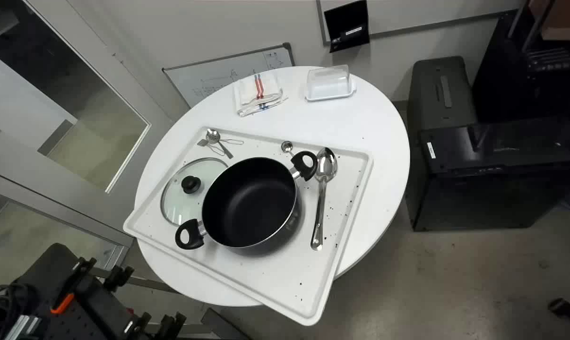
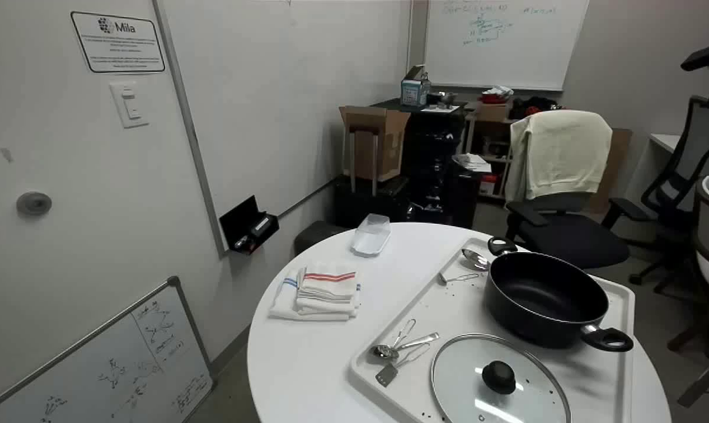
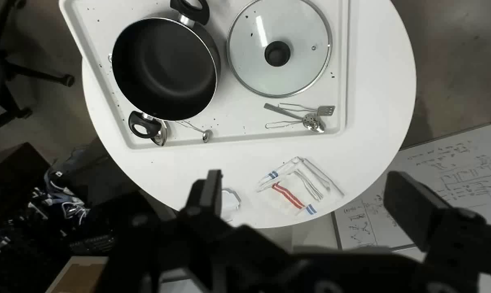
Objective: Put the glass lid on the black pot
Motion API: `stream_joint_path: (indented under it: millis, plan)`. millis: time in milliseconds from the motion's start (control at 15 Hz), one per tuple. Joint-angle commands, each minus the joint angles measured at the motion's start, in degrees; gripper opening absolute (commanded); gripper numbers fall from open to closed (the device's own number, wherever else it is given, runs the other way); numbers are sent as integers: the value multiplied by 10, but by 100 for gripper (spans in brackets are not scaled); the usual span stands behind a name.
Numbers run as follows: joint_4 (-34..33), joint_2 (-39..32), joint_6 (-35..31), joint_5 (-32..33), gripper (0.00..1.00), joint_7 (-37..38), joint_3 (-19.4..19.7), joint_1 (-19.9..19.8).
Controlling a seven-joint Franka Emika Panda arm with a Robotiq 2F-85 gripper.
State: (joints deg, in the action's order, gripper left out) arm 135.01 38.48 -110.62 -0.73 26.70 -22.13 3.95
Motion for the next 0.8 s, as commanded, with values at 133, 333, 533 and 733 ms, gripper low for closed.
stream_joint_path:
  millis: [133, 333, 533, 733]
  plan:
    - [-1, -3, 1, 6, 100, 5, 7, 9]
    - [-1, -3, 1, 6, 100, 5, 7, 9]
    - [0, -17, -5, 4, 100, -4, 12, 9]
    - [5, -44, -18, 1, 100, -13, 21, 9]
